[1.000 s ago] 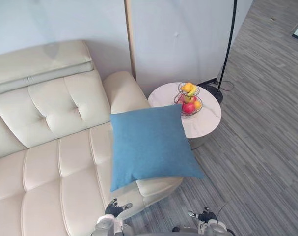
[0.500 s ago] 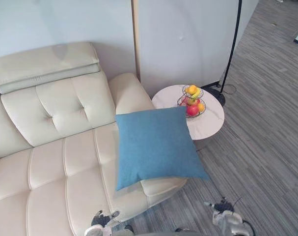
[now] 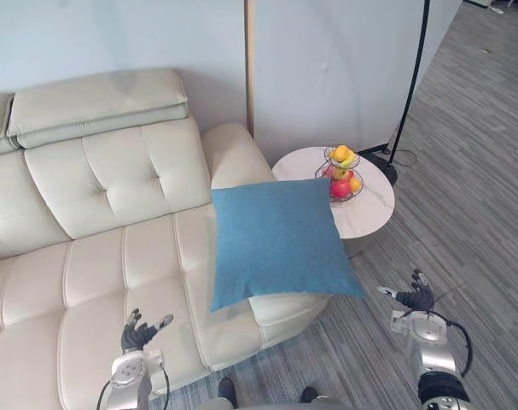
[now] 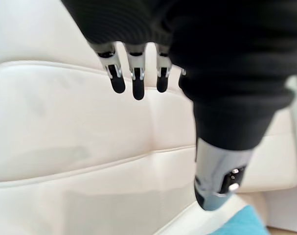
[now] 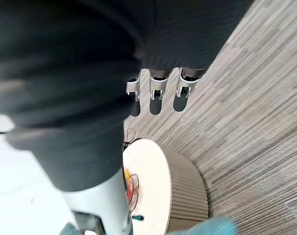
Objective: Pick up cushions and gather them together orderly.
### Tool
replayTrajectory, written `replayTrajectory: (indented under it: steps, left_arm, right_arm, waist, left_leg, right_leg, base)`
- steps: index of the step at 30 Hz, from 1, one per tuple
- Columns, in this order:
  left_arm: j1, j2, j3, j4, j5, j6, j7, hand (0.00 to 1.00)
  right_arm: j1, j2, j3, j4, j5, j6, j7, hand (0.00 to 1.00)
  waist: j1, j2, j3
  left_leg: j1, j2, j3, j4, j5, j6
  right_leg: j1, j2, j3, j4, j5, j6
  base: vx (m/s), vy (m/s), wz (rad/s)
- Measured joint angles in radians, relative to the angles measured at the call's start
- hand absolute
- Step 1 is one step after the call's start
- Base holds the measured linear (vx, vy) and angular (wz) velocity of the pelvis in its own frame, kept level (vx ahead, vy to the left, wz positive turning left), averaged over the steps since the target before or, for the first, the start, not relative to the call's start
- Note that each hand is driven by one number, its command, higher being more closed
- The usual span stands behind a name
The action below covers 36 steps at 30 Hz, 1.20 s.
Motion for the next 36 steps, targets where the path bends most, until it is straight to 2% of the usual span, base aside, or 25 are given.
replayTrajectory:
  steps: [3,5,7,11,12,13,20,26,32,36]
  left_arm:
    - [-0.074,-0.005,-0.058,-0.012,-0.028,0.0,0.018,0.0]
    - [-0.138,-0.009,-0.098,-0.013,-0.038,-0.002,0.035,0.0]
    - [-0.256,-0.021,-0.18,-0.012,-0.061,-0.004,0.052,0.0]
    - [-0.414,-0.052,-0.256,0.034,-0.085,-0.021,0.061,0.0]
    - [-0.432,-0.052,-0.261,0.046,-0.087,-0.021,0.062,1.0]
    - [-0.503,-0.051,-0.284,0.095,-0.097,-0.021,0.073,1.0]
    - [-0.674,-0.033,-0.333,0.135,-0.155,-0.027,0.08,1.0]
    - [-0.731,-0.008,-0.352,0.092,-0.182,-0.043,0.091,1.0]
    - [-0.706,-0.021,-0.387,-0.021,-0.198,-0.044,0.114,1.0]
    - [-0.56,-0.044,-0.411,-0.173,-0.212,-0.045,0.127,1.0]
  right_arm:
    - [-0.08,0.014,0.046,0.003,0.019,0.001,-0.006,0.0]
    - [-0.137,0.026,0.077,0.006,0.02,0.001,-0.014,0.0]
    - [-0.248,0.035,0.126,0.026,0.039,-0.001,-0.029,0.0]
    - [-0.4,0.034,0.158,0.102,0.04,-0.001,-0.061,0.0]
    - [-0.413,0.034,0.16,0.108,0.04,-0.001,-0.066,0.0]
    - [-0.465,0.021,0.167,0.138,0.042,-0.004,-0.078,1.0]
    - [-0.609,-0.015,0.19,0.164,0.067,-0.007,-0.104,1.0]
    - [-0.617,-0.024,0.217,0.109,0.129,-0.048,-0.114,1.0]
    - [-0.498,0.001,0.218,-0.035,0.181,-0.081,-0.115,1.0]
    - [-0.337,0.039,0.227,-0.137,0.195,-0.085,-0.115,1.0]
  waist:
    - [0.007,-0.001,0.018]
    - [0.009,-0.008,0.054]
    - [0.018,-0.013,0.1]
    - [0.026,-0.01,0.172]
    - [0.026,-0.011,0.18]
    - [0.023,-0.012,0.211]
    - [0.009,-0.006,0.262]
    - [0.008,-0.003,0.285]
    - [0.023,0.0,0.286]
    - [0.025,0.009,0.28]
  left_leg:
    - [-0.043,-0.003,-0.001,0.002,0.01,0.005]
    - [-0.065,-0.001,-0.011,0.024,0.01,0.006]
    - [-0.142,0.007,-0.016,0.064,0.01,0.006]
    - [-0.226,0.011,-0.022,0.094,0.01,0.006]
    - [-0.234,0.011,-0.023,0.097,0.01,0.006]
    - [-0.265,0.012,-0.026,0.114,0.01,0.006]
    - [-0.364,0.022,-0.032,0.122,0.035,0.006]
    - [-0.377,0.033,-0.022,0.085,0.069,-0.004]
    - [-0.352,0.045,-0.015,0.062,0.086,-0.017]
    - [-0.267,0.044,-0.016,0.027,0.09,-0.024]
  right_leg:
    - [-0.037,0.0,-0.007,-0.002,0.006,-0.002]
    - [-0.043,-0.001,-0.01,0.0,0.007,-0.004]
    - [-0.102,-0.002,-0.01,0.015,0.014,-0.015]
    - [-0.182,-0.004,-0.011,0.04,0.015,-0.016]
    - [-0.187,-0.004,-0.01,0.04,0.015,-0.016]
    - [-0.213,-0.006,-0.01,0.049,0.015,-0.017]
    - [-0.33,-0.003,-0.006,0.091,0.021,-0.027]
    - [-0.387,0.003,0.009,0.134,0.017,-0.039]
    - [-0.383,0.011,0.013,0.146,0.008,-0.051]
    - [-0.302,0.014,0.006,0.126,-0.005,-0.05]
  base:
    - [0.11,0.002,0.06]
    - [0.06,-0.017,0.16]
    - [-0.01,-0.007,0.14]
    - [-0.05,0.001,0.01]
    - [-0.05,0.005,-0.02]
    - [-0.09,0.008,0.0]
    - [-0.07,0.001,-0.02]
    - [-0.05,-0.012,-0.07]
    - [0.0,-0.022,-0.05]
    - [0.09,-0.022,0.04]
